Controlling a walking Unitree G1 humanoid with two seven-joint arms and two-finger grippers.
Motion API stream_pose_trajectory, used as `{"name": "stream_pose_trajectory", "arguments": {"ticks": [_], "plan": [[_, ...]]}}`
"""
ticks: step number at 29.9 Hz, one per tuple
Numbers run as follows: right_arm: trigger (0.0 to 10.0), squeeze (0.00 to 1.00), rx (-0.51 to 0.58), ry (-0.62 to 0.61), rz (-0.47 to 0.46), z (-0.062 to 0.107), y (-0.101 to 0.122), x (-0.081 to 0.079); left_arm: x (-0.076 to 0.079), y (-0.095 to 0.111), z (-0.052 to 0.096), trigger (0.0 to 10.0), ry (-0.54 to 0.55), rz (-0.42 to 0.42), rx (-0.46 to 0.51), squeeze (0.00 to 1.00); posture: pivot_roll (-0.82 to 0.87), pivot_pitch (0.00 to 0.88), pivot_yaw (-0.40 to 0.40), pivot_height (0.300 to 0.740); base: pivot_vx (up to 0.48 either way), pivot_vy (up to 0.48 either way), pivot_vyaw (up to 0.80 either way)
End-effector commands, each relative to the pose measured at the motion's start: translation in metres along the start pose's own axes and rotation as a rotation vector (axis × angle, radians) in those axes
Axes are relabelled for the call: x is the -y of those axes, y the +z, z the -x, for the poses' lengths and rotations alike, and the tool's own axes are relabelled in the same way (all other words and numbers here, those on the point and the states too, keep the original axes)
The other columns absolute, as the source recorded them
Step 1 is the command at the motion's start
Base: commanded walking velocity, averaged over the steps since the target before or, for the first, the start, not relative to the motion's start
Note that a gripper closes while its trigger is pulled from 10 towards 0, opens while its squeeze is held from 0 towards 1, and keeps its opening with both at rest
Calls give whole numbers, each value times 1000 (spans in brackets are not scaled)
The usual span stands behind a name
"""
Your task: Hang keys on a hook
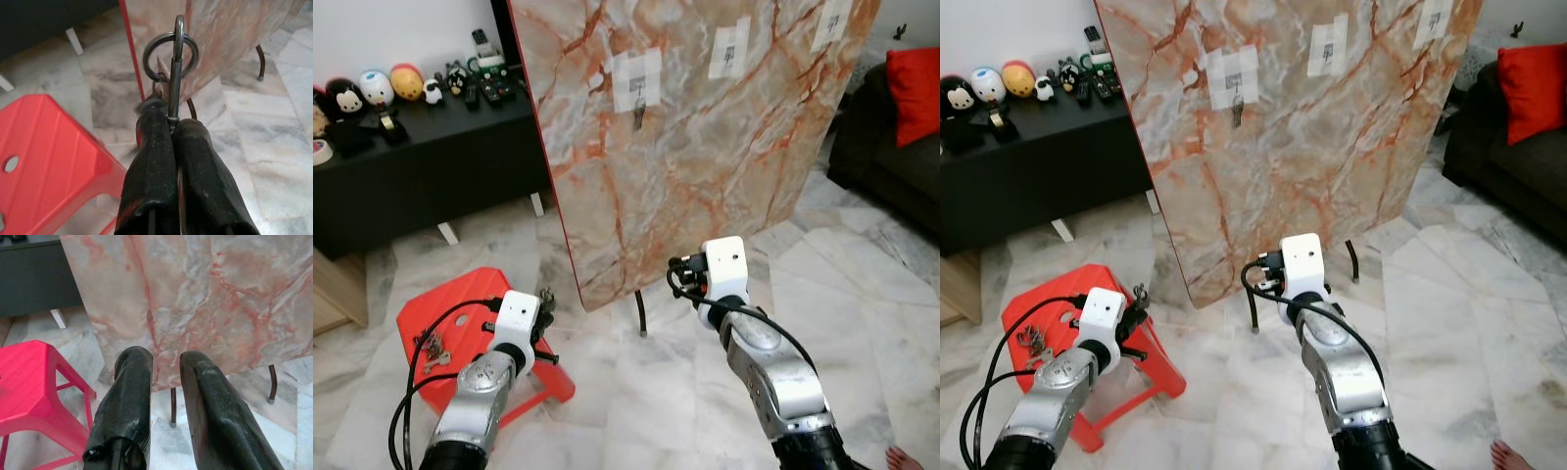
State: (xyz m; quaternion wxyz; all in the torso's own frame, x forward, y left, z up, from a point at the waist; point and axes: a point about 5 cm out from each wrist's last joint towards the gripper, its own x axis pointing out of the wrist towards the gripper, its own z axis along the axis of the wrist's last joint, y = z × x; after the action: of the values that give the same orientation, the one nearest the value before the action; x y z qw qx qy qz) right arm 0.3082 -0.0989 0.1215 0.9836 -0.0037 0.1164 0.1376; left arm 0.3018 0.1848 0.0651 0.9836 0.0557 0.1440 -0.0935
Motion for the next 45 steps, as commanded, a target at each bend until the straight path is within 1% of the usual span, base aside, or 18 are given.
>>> {"name": "stream_pose_trajectory", "arguments": {"ticks": [1, 4, 9, 11, 14, 18, 20, 24, 37, 38, 45], "plan": [[10000, 0, 23, -5, -7, 3, 3, -1, 3, 0, 1, 10000, -19, 5, -3, 0, 75, 69, 19, 740, 0, 0, 0], [10000, 0, 28, -15, -14, 5, 3, -1, 5, 1, 3, 10000, -24, 6, -8, 0, 70, 73, 18, 740, 0, 0, 0], [10000, 0, 31, -67, -34, 11, -3, 3, 11, 3, 6, 10000, -17, 26, 18, 0, 63, 59, 9, 740, 0, 0, 0], [10000, 0, 37, -78, -60, 13, -6, 3, 15, 6, 6, 10000, -21, 36, 39, 0, 61, 50, 9, 740, 0, 0, 0], [10000, 0, 39, -81, -65, 13, -6, 2, 17, 13, 7, 10000, -13, 66, 88, 0, 61, 51, 9, 740, 0, 0, 0], [10000, 0, 34, -113, -81, 12, -7, 5, 20, 16, 7, 10000, -12, 66, 101, 0, 57, 48, 8, 740, 0, 0, 0], [10000, 0, 36, -121, -82, 12, -7, 7, 20, 17, 7, 10000, -9, 75, 113, 0, 56, 48, 8, 740, 0, 0, 0], [10000, 0, 38, -128, -78, 11, -6, 8, 19, 19, 7, 10000, 2, 64, 119, 0, 55, 50, 8, 740, 0, 0, 0], [10000, 0, 66, -165, -107, 7, -1, 11, 17, 20, 5, 10000, 4, 36, 118, 0, 57, 33, 12, 740, 0, -283, 0], [10000, 0, 66, -178, -112, 8, -3, 12, 16, 19, 5, 10000, 5, 36, 118, 0, 57, 0, 14, 740, 0, -315, 0], [10000, 0, 45, -203, -123, 9, -11, 14, 15, 21, 4, 10000, 3, 34, 124, 0, 75, 0, 4, 740, 0, -316, 0]]}}
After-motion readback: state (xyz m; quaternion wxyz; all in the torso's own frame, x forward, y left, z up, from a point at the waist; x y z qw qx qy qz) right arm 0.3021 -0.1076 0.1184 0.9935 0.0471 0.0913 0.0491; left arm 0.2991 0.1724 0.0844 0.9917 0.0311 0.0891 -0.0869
